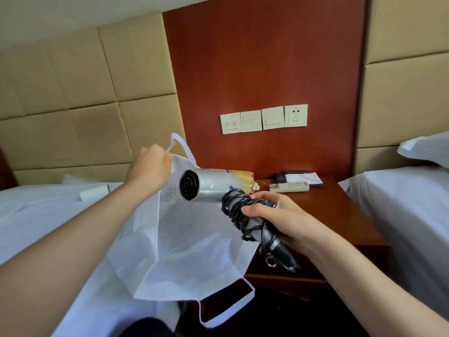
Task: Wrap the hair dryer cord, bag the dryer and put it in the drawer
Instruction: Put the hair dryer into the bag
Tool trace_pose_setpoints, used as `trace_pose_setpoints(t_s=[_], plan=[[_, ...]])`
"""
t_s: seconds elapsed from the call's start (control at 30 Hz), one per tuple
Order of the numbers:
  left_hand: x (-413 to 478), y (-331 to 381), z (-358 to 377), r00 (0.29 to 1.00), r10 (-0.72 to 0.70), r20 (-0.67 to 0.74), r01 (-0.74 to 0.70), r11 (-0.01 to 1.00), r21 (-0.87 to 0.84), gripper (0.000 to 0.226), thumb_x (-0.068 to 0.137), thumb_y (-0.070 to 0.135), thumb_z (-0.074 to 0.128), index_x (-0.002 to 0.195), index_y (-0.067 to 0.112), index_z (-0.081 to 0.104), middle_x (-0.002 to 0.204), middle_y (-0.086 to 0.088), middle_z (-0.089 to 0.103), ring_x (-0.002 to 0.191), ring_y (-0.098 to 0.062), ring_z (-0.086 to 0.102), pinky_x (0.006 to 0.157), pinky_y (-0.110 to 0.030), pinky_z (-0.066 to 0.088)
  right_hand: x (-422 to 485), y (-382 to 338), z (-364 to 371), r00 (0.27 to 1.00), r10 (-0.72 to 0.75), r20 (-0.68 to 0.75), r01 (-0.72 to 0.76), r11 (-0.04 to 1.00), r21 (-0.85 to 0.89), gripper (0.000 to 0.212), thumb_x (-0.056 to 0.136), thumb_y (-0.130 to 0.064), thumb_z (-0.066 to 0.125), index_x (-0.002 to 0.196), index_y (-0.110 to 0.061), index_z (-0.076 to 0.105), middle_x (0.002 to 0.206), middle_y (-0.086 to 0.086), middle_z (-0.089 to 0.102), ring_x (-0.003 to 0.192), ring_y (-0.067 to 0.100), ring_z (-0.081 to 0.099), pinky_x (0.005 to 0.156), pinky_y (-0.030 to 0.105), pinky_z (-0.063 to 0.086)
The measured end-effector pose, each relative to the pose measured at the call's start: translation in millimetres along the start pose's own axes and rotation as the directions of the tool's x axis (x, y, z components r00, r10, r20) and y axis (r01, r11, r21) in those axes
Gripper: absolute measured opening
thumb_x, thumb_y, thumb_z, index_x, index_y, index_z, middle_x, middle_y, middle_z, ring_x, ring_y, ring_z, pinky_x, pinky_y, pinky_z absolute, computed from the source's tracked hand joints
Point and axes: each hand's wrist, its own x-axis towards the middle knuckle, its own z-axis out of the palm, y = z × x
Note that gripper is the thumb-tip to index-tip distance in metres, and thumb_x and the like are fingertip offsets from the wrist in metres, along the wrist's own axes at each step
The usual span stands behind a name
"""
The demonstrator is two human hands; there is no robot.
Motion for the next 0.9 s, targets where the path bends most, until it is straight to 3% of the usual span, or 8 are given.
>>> trace_pose_setpoints(t_s=[0.1, 0.3, 0.37, 0.47, 0.57, 0.7, 0.8, 0.9], plan=[[-3, -3, -11, 1.000, -0.012, -0.011, 0.012, 0.998, 0.064, 0.029, 0.099, 0.022, 0.040, 0.081, 0.003, 0.053, 0.089, -0.024, 0.058, 0.099, -0.043, 0.053, 0.074, -0.043, 0.045, -12, 2, 21, 0.998, 0.027, 0.053, -0.025, 0.999, -0.034, 0.029, 0.077, -0.006, 0.072, 0.103, -0.008, 0.059, 0.086, 0.014, 0.065, 0.057, 0.019, 0.065, 0.054, 0.024, 0.054], [-1, -4, -26, 0.998, -0.055, 0.040, 0.052, 0.996, 0.078, 0.032, 0.099, 0.019, 0.041, 0.076, 0.000, 0.051, 0.098, -0.026, 0.059, 0.087, -0.043, 0.057, 0.068, -0.040, 0.043, -47, -12, 35, 0.982, 0.029, 0.185, -0.011, 0.995, -0.099, 0.040, 0.064, -0.015, 0.076, 0.102, -0.007, 0.063, 0.083, 0.012, 0.066, 0.063, 0.020, 0.065, 0.053, 0.022, 0.052], [1, -1, -28, 0.996, -0.060, 0.073, 0.057, 0.998, 0.042, 0.033, 0.098, 0.018, 0.042, 0.084, -0.008, 0.056, 0.098, -0.030, 0.061, 0.083, -0.043, 0.057, 0.066, -0.039, 0.042, -56, -18, 32, 0.980, 0.033, 0.195, -0.006, 0.991, -0.137, 0.043, 0.064, -0.017, 0.076, 0.103, -0.007, 0.063, 0.084, 0.013, 0.068, 0.068, 0.023, 0.066, 0.054, 0.024, 0.053], [-1, 11, -29, 0.986, -0.024, 0.162, 0.029, 0.999, -0.032, 0.038, 0.098, 0.017, 0.042, 0.080, -0.015, 0.054, 0.086, -0.035, 0.059, 0.083, -0.049, 0.058, 0.068, -0.044, 0.046, -65, -25, 26, 0.987, 0.027, 0.156, -0.003, 0.988, -0.155, 0.034, 0.075, -0.009, 0.074, 0.106, -0.008, 0.061, 0.083, 0.014, 0.069, 0.070, 0.027, 0.065, 0.055, 0.026, 0.055], [-5, 24, -30, 0.976, 0.026, 0.218, -0.016, 0.999, -0.050, 0.046, 0.098, 0.016, 0.041, 0.053, 0.005, 0.035, 0.055, -0.013, 0.037, 0.061, -0.035, 0.040, 0.055, -0.035, 0.030, -64, -24, 17, 0.996, 0.026, 0.081, -0.015, 0.991, -0.136, 0.030, 0.078, -0.006, 0.070, 0.106, -0.005, 0.061, 0.084, 0.017, 0.067, 0.065, 0.026, 0.064, 0.051, 0.024, 0.054], [-12, 41, -36, 0.960, 0.121, 0.253, -0.107, 0.992, -0.067, 0.047, 0.096, 0.010, 0.039, 0.051, 0.010, 0.026, 0.052, -0.006, 0.028, 0.049, -0.021, 0.024, 0.048, -0.032, 0.019, -47, -14, 6, 0.999, 0.045, -0.011, -0.046, 0.994, -0.102, 0.028, 0.078, -0.009, 0.070, 0.102, 0.004, 0.065, 0.080, 0.018, 0.068, 0.062, 0.027, 0.064, 0.052, 0.027, 0.055], [-17, 49, -37, 0.955, 0.181, 0.235, -0.165, 0.982, -0.087, 0.046, 0.095, 0.007, 0.038, 0.051, 0.010, 0.024, 0.052, -0.005, 0.027, 0.051, -0.022, 0.024, 0.050, -0.032, 0.021, -25, 0, 6, 0.992, 0.087, -0.088, -0.092, 0.994, -0.055, 0.028, 0.076, -0.012, 0.073, 0.097, 0.005, 0.067, 0.076, 0.018, 0.069, 0.058, 0.026, 0.064, 0.054, 0.030, 0.054], [-25, 54, -36, 0.953, 0.221, 0.206, -0.204, 0.974, -0.104, 0.046, 0.095, 0.008, 0.038, 0.052, 0.010, 0.024, 0.052, -0.004, 0.028, 0.053, -0.025, 0.028, 0.057, -0.032, 0.031, -1, 18, 16, 0.981, 0.131, -0.143, -0.129, 0.991, 0.022, 0.030, 0.076, -0.015, 0.074, 0.099, 0.002, 0.065, 0.075, 0.016, 0.068, 0.051, 0.022, 0.062, 0.046, 0.024, 0.048]])
